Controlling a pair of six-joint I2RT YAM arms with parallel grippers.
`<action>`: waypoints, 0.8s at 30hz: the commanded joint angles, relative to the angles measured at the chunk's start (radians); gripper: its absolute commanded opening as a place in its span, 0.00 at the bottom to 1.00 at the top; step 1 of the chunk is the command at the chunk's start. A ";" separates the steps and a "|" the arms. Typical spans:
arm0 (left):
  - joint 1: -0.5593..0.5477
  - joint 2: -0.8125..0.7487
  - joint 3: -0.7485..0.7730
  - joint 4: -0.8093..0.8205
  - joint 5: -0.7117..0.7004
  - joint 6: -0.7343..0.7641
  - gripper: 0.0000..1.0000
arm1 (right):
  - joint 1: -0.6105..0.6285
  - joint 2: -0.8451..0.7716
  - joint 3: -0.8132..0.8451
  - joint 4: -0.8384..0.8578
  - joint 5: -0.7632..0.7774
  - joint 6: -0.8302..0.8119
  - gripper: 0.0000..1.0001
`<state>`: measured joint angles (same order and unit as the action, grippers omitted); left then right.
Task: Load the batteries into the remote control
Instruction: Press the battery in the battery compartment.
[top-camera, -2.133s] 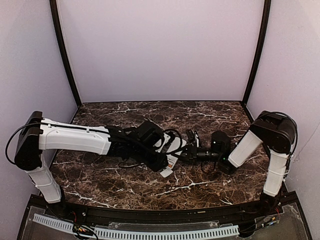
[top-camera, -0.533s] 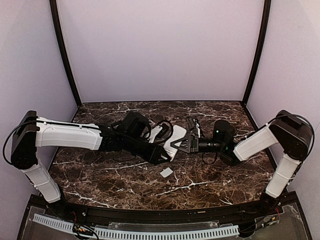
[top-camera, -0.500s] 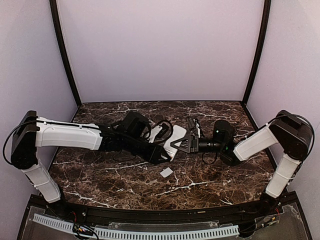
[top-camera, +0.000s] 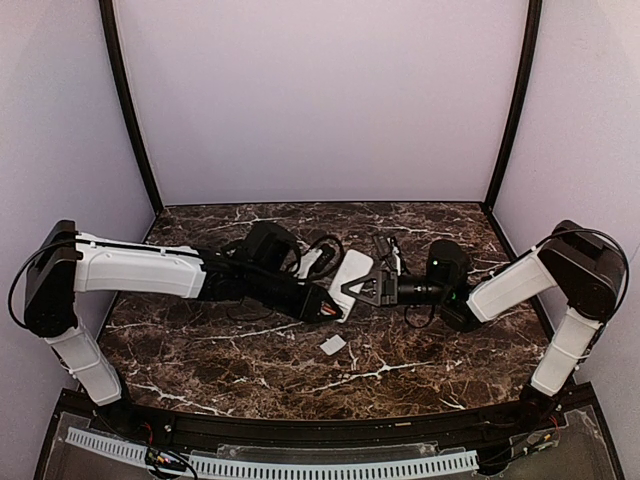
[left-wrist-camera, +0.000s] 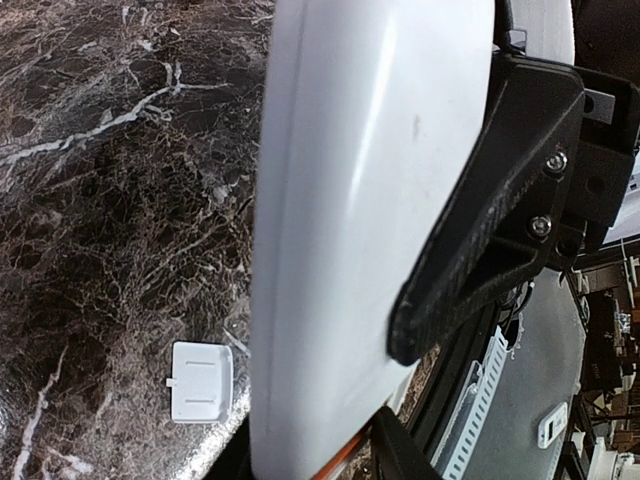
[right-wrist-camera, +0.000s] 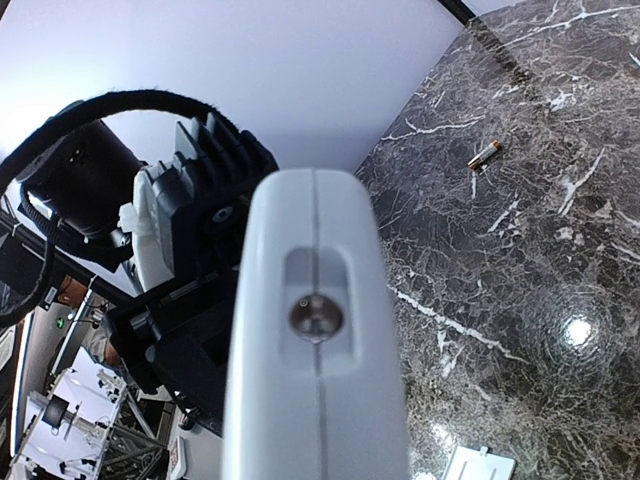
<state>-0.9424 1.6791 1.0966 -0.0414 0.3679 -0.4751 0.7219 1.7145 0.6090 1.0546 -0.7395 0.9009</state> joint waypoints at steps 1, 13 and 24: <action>-0.005 0.031 -0.002 -0.011 -0.034 0.016 0.28 | 0.020 -0.013 0.011 0.061 -0.006 0.026 0.00; 0.004 0.027 0.055 -0.140 -0.107 0.139 0.52 | -0.002 -0.006 0.011 0.043 -0.010 0.029 0.00; 0.323 -0.019 0.068 -0.273 -0.162 0.287 0.67 | -0.121 -0.072 -0.037 -0.091 -0.029 -0.025 0.00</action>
<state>-0.7128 1.6901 1.1439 -0.1894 0.2993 -0.2672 0.6304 1.6936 0.5884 0.9756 -0.7403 0.8959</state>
